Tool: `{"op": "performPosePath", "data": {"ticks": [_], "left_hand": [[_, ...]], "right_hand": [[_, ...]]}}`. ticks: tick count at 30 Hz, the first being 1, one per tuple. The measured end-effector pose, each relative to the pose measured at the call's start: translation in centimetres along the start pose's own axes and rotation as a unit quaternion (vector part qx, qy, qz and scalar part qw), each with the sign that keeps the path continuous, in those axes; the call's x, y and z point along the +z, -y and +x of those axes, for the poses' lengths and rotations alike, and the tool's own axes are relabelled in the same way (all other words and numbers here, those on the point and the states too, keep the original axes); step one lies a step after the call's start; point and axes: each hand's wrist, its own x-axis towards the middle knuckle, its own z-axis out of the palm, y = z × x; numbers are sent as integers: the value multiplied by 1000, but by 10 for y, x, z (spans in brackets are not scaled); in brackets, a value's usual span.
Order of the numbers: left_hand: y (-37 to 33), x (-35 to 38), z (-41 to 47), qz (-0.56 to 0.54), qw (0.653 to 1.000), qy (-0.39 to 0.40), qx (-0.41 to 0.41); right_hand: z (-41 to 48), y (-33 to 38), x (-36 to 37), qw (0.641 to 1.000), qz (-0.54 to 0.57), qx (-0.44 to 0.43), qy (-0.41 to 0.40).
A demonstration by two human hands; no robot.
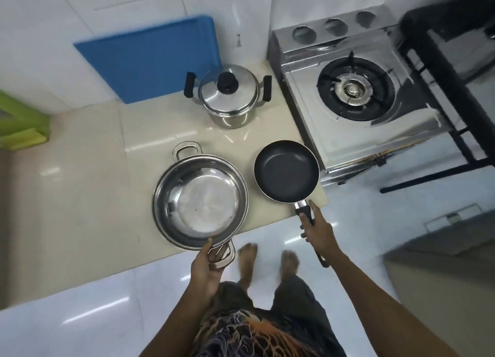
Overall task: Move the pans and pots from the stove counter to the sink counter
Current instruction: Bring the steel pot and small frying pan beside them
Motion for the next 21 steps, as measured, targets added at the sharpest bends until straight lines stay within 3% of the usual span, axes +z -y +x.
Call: {"op": "performPosePath", "data": {"ticks": [5, 11, 21], "left_hand": [[25, 16, -2, -37, 998, -41, 35], [51, 46, -11, -79, 990, -90, 77], [38, 15, -73, -176, 956, -143, 188]], "right_hand": [[4, -16, 1, 997, 58, -42, 10], [3, -13, -18, 996, -3, -87, -13], [-2, 59, -22, 950, -70, -298, 57]]}}
